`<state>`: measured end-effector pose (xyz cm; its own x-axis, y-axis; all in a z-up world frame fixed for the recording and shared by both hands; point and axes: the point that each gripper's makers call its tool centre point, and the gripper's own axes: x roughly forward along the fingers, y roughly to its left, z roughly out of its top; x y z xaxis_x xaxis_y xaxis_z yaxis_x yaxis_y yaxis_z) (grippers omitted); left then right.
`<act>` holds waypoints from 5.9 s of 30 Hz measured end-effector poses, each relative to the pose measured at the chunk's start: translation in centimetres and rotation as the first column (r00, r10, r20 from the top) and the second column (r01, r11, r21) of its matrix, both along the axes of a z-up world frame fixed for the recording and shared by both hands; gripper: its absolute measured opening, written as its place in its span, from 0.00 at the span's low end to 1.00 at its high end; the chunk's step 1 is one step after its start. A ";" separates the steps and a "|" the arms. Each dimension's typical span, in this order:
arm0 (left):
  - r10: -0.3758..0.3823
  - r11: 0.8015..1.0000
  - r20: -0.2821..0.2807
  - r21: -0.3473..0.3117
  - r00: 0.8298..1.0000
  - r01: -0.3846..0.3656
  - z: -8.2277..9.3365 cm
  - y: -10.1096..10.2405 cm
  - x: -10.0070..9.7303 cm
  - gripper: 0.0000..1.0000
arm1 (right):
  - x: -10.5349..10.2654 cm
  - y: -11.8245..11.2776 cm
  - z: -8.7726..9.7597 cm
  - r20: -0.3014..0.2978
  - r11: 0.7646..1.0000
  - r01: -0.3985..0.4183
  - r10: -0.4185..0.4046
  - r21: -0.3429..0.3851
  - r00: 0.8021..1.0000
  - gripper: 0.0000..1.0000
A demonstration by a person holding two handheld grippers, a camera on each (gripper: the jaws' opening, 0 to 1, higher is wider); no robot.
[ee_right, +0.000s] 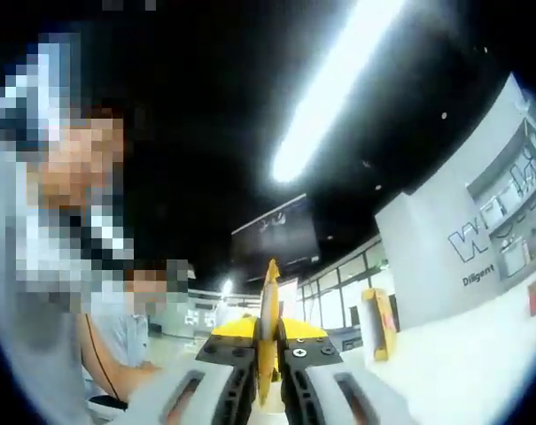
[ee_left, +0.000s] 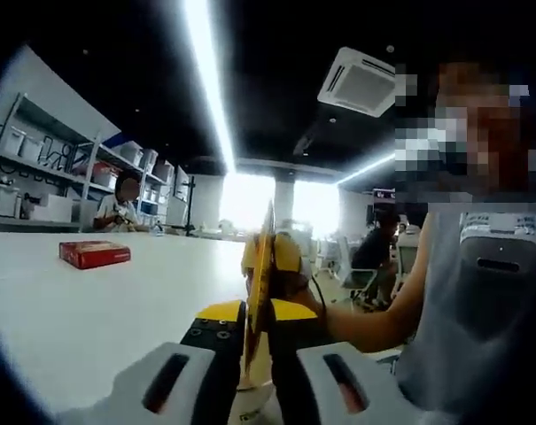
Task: Tear open the coffee pouch, take out the coffee, and pour the coffee from the pouch into the cup
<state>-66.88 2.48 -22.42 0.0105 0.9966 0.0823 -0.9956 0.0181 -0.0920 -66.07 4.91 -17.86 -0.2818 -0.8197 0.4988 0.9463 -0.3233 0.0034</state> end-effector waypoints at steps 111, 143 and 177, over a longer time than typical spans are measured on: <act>-0.004 0.998 -0.035 0.060 0.999 0.006 0.6 -0.1 0.5 0.06 | -0.7 -0.3 -0.7 -0.015 0.998 0.049 -0.048 0.050 0.999 0.08; 0.001 0.999 -0.029 0.050 1.000 0.000 0.3 0.0 -0.5 0.13 | -1.3 -2.5 1.7 -0.019 0.955 -0.044 0.052 0.294 0.998 0.08; -0.005 0.997 -0.016 0.081 1.000 0.006 1.1 0.0 -0.1 0.15 | -0.9 -3.6 0.8 0.047 0.922 -0.084 0.072 0.377 0.996 0.07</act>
